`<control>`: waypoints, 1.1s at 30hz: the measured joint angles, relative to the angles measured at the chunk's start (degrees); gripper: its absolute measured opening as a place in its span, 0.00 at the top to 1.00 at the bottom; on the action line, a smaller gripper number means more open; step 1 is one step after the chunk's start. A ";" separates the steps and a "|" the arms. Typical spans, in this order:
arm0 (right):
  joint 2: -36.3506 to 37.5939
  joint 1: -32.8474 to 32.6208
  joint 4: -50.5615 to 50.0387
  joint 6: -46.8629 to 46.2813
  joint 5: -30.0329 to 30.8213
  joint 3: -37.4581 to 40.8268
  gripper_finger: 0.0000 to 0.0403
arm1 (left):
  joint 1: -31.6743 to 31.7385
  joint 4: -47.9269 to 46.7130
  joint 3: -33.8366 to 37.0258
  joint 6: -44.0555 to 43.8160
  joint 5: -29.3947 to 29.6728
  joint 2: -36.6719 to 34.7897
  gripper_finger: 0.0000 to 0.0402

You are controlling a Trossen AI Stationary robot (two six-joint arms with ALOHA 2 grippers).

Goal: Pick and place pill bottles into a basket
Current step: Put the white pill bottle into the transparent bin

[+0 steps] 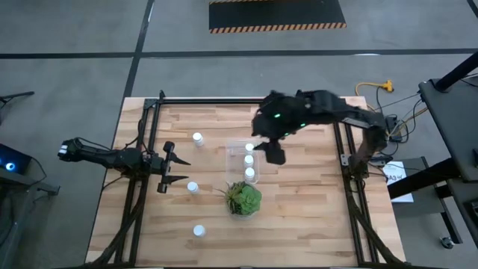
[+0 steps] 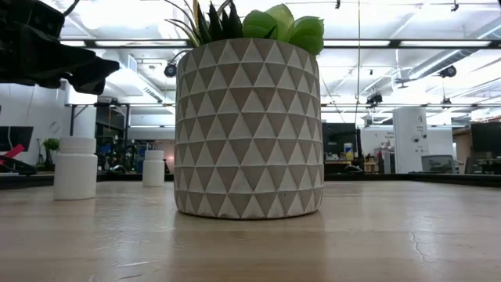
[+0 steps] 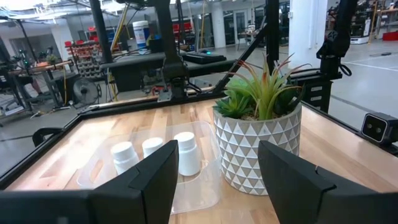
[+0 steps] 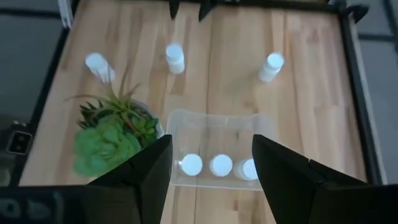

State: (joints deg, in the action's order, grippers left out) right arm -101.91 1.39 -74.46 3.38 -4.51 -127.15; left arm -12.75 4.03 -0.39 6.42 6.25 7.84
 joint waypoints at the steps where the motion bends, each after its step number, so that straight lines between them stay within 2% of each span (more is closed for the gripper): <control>1: 0.90 0.00 0.00 0.01 0.00 0.00 0.48 | -0.02 0.00 -0.01 0.00 0.01 -0.02 0.49; 8: 5.98 0.00 0.07 -9.44 0.01 0.00 0.48 | -0.01 0.00 -0.01 0.00 -0.01 0.00 0.49; 17: 9.86 0.00 -0.31 -16.20 0.02 0.00 0.48 | -0.01 0.00 -0.01 0.00 0.00 0.00 0.49; 26: 15.16 -0.02 -1.99 -13.12 0.37 0.59 0.48 | -0.01 0.00 0.01 0.01 0.00 0.00 0.49; 33: 22.72 0.00 -5.42 -12.85 7.35 4.22 0.48 | -0.02 0.00 -0.01 0.00 0.01 0.00 0.49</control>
State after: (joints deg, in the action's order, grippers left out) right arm -79.19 1.39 -79.88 -9.47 2.83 -122.94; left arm -12.77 4.03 -0.40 6.42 6.26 7.84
